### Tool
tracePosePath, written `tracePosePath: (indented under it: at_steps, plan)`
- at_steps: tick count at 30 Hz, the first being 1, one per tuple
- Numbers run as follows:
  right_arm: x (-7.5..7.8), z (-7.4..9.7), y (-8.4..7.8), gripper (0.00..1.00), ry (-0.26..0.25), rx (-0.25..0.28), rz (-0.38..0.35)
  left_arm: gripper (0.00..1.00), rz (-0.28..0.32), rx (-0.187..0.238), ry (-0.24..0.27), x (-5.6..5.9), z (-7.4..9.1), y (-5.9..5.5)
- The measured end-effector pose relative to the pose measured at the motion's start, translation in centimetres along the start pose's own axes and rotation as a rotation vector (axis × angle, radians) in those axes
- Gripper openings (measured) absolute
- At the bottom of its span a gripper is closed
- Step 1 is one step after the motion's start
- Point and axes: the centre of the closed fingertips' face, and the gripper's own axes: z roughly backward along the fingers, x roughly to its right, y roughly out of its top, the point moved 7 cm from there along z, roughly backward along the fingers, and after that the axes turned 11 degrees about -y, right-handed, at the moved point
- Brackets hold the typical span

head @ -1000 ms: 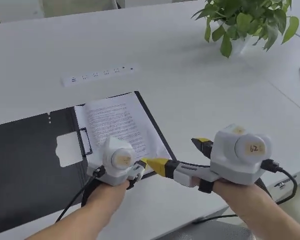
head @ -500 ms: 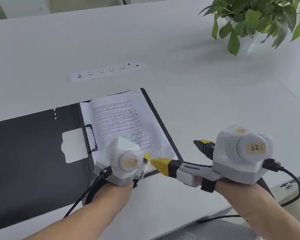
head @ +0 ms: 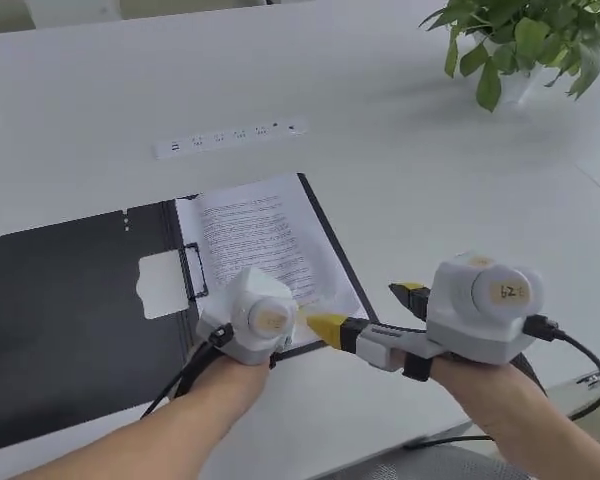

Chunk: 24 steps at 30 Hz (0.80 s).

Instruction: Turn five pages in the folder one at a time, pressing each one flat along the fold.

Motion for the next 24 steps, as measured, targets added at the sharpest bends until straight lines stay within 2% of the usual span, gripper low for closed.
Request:
tracePosePath:
  at_steps: [6, 18, 24]
  plan:
    - [0.4, -1.1, -0.4, 0.72, -0.009, -0.031, -0.033, 0.05, 0.022, 0.003, 0.000, 0.0, 0.1, 0.0]
    - [1.4, -3.3, -1.0, 0.49, -0.056, -0.112, -0.113, 0.05, 0.032, 0.007, 0.005, 0.0, 0.0, 0.1]
    - [1.9, -3.9, -1.7, 0.38, -0.073, -0.152, -0.128, 0.05, 0.038, 0.008, 0.006, -0.1, 0.0, 0.1]
